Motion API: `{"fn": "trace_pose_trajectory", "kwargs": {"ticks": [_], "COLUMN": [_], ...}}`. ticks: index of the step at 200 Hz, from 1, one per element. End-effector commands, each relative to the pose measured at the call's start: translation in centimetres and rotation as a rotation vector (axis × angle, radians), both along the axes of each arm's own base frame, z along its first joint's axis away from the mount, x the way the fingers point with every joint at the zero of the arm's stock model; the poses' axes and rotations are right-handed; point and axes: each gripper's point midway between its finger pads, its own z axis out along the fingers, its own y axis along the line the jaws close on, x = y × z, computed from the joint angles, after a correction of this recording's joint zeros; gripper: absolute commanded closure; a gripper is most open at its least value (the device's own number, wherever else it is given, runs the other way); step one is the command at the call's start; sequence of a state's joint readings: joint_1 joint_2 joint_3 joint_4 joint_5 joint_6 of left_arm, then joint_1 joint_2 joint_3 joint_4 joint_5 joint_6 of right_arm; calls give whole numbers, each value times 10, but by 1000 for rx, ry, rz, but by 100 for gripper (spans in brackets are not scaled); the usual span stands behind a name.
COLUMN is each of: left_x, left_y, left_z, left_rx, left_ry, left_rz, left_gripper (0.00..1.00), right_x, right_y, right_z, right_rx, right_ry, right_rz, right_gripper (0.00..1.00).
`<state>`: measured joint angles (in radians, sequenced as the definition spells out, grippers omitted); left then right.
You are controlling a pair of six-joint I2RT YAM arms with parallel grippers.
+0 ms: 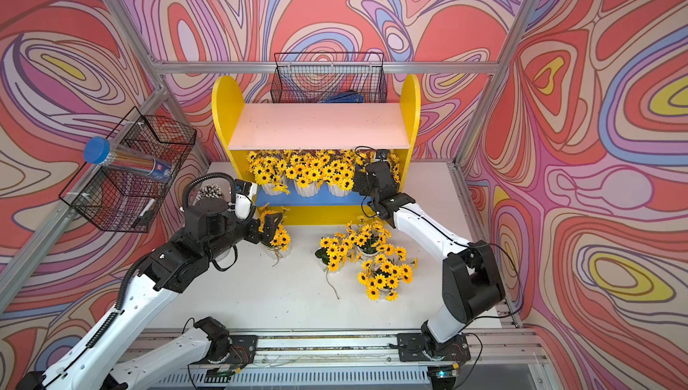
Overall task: Take the sunflower pots off the shelves
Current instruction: Pick up the sunflower pot from the shelf.
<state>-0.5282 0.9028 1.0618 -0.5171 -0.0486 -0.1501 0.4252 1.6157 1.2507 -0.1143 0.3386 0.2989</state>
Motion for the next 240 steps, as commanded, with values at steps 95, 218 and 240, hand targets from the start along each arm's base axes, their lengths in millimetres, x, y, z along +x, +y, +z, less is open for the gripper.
{"fn": "trace_pose_trajectory", "kwargs": {"ticks": [95,218,240], "left_x": [-1,-1,0], "left_y": [0,1,1], "left_z": [3,2,2], "left_rx": [-19,-10,-15], "left_ry": [-21,-25,-25], "left_rz": [-9,-7,-5], "left_gripper": [0,0,0], "right_x": [12,13,10], "right_y": [0,5,4], "right_z": [-16,-16,-11], "right_rx": [-65,-68,-64], "right_ry": [3,-21,-37], "right_rz": [-12,26,27], "right_gripper": [8,34,36]}}
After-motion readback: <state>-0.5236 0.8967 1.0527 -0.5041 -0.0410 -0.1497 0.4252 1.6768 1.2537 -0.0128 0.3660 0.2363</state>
